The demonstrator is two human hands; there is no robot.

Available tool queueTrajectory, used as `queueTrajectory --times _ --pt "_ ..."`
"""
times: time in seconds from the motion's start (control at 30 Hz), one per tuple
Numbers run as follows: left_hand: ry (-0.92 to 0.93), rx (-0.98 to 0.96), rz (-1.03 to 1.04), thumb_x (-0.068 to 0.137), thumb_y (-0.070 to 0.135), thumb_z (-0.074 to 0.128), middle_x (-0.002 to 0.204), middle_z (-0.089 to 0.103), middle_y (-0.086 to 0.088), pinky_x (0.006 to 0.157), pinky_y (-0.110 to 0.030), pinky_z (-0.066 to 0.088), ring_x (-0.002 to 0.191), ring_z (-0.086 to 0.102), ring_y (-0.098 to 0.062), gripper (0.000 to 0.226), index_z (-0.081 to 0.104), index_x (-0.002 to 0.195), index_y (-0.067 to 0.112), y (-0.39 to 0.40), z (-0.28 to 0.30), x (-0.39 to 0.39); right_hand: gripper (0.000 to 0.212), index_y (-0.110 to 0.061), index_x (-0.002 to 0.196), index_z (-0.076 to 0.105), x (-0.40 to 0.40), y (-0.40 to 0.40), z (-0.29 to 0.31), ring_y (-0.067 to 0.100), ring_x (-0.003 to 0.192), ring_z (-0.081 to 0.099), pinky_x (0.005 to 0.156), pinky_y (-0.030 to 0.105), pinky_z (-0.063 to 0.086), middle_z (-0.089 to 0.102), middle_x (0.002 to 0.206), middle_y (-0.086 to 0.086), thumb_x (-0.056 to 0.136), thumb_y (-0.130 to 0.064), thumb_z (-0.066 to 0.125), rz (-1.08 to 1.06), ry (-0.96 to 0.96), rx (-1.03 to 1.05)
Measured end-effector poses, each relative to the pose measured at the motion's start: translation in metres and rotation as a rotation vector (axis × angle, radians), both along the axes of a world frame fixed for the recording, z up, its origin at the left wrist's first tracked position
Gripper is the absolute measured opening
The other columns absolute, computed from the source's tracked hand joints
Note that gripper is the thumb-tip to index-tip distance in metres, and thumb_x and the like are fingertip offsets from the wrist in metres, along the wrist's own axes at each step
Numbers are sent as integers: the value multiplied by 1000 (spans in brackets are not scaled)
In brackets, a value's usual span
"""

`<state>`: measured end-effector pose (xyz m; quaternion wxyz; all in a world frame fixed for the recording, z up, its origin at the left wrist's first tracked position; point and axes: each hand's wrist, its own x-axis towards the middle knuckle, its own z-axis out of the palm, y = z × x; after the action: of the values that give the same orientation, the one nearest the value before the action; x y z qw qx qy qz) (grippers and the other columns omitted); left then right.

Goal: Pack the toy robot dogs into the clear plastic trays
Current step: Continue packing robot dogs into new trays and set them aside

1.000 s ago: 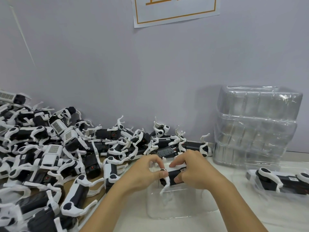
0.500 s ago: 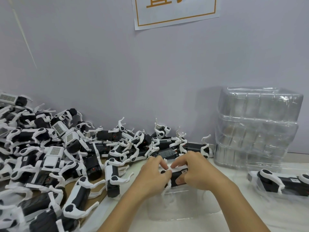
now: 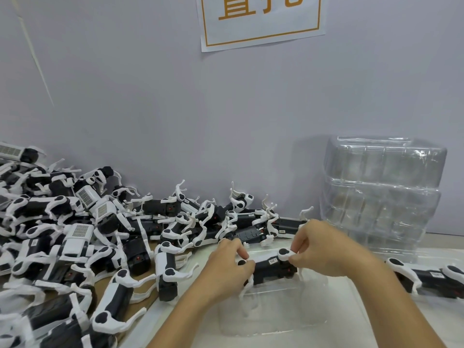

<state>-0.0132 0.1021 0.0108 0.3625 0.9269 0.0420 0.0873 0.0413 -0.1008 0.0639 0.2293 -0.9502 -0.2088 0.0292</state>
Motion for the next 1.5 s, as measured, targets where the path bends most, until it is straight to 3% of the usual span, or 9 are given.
queueTrajectory --times 0.17,0.27,0.43,0.77,0.9,1.03,1.27,1.4,1.5 --pt "10 -12 -19 91 34 57 112 45 14 68 -20 36 104 49 -12 12 47 89 28 1 -1 1 13 -24 72 75 4 -3 -5 8 66 65 53 16 50 70 71 -8 78 -34 79 -28 -28 72" --pt "12 -8 -23 90 37 59 112 45 15 71 -19 36 111 47 -13 13 48 89 30 1 -2 2 10 -27 73 75 6 -6 -10 3 67 60 46 9 39 65 77 -13 76 -34 82 -56 -15 73" --pt "10 12 -24 89 39 59 110 44 15 80 -25 37 115 45 -14 14 47 86 32 1 -4 3 11 -29 77 74 7 -6 -17 1 64 56 44 9 35 59 73 -13 76 -34 83 -85 34 92" --pt "6 19 -26 89 42 61 115 45 13 90 -30 40 115 45 -13 17 46 84 35 1 -3 3 21 -49 82 69 5 -3 -21 -3 84 50 61 13 36 53 96 -13 74 -38 85 -15 28 164" --pt "-7 -3 -20 89 41 61 114 46 12 95 -32 43 116 46 -14 16 48 84 34 1 -6 3 17 -44 74 69 6 3 -24 -6 83 51 63 14 36 55 96 -15 72 -40 86 -57 25 182" --pt "-66 -86 44 87 37 65 112 48 12 90 -28 37 116 46 -13 14 54 84 31 -3 -9 4 19 -36 79 70 8 5 -26 11 102 54 65 21 38 53 115 -3 72 -36 87 -115 94 197" --pt "-87 -147 78 85 36 70 108 50 13 83 -24 35 113 48 -8 14 57 80 31 -3 -11 6 25 -38 90 67 2 2 -17 7 92 51 59 13 35 48 108 -9 74 -33 86 -48 99 127" --pt "-89 -156 81 85 36 70 108 50 14 81 -22 34 111 47 -5 14 58 81 30 -3 -11 6 47 -45 115 63 -2 -10 -4 7 104 51 81 21 42 49 112 -21 77 -28 84 63 158 -17" --pt "-91 -152 79 85 36 70 109 50 14 82 -24 34 110 47 -5 14 58 81 29 -4 -11 6 53 -44 120 61 -3 -9 -3 1 93 49 70 15 41 48 107 -26 77 -24 84 92 167 -35"
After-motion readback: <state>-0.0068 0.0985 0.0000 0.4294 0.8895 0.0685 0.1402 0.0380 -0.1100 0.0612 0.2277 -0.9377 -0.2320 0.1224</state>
